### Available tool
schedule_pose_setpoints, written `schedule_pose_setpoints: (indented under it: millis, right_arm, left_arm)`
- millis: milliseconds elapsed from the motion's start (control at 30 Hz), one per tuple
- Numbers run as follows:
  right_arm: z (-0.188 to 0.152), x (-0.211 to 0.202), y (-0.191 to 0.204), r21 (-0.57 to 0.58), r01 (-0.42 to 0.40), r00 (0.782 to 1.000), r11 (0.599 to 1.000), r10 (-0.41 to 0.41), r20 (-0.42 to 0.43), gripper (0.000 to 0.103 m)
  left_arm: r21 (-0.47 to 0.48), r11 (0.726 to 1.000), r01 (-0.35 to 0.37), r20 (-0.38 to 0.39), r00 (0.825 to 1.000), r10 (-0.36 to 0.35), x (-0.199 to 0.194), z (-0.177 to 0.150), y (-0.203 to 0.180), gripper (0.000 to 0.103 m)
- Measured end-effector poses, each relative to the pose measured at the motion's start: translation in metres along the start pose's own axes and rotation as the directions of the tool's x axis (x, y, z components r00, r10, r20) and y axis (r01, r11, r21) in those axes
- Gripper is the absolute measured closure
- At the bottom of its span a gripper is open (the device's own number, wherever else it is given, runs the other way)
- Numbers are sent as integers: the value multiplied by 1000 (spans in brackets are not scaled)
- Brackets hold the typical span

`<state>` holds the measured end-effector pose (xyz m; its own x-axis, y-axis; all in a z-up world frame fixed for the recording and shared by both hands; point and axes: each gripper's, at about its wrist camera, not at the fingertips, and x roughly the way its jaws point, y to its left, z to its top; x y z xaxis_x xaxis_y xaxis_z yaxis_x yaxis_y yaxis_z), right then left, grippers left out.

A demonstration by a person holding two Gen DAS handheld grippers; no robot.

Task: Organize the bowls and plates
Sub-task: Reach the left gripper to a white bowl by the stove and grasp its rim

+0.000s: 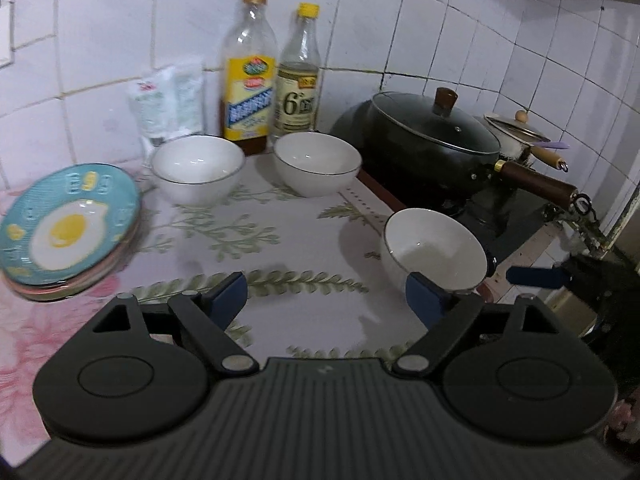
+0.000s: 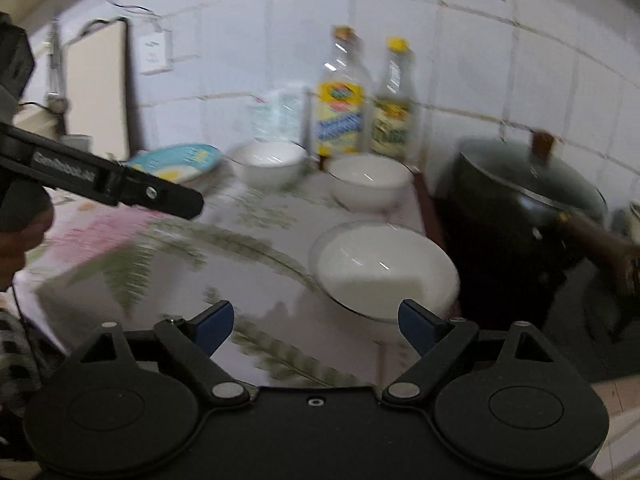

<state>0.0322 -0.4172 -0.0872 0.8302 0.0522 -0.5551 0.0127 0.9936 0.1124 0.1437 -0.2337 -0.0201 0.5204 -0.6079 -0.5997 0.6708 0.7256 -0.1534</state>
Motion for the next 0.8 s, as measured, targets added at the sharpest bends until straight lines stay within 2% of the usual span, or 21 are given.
schedule_pose_setpoints:
  millis: [100,233,400,533,667,733,800]
  right_arm:
    - [-10,13,-11,20,44,999,999,-44,-28,11]
    - [-21,28,-24,45,53,998,998,-50,-48,11]
    - [-28,50,-35,47,56,997,997,-54,-46,10]
    - [-32,63,-43,51,45,999,998,-45,0,10]
    - [-34,71,-46,50,13,1000,999,-14,28,9]
    - [-35,72,-44,32,2,999,999,-4,53,9]
    - [-36,72,-40,6,0,996,1000,0,84,9]
  left_arm:
    - [-7,1000,29,-20,999,-29,24,5,-6,17]
    - [-22,997,74,-46,996,-75,51,9,-13,18]
    - [-7,996,84,-76,994,-84,83,10,-24,21]
    - [-13,996,91,-100,991,-92,102,6,-31,25]
    - [1,996,89,-108,990,-88,113,3,-37,49]
    - [4,995,99,-106,990,-98,117,3,-39,57]
    - [-3,993,118,-108,987,-117,120,2,-41,69]
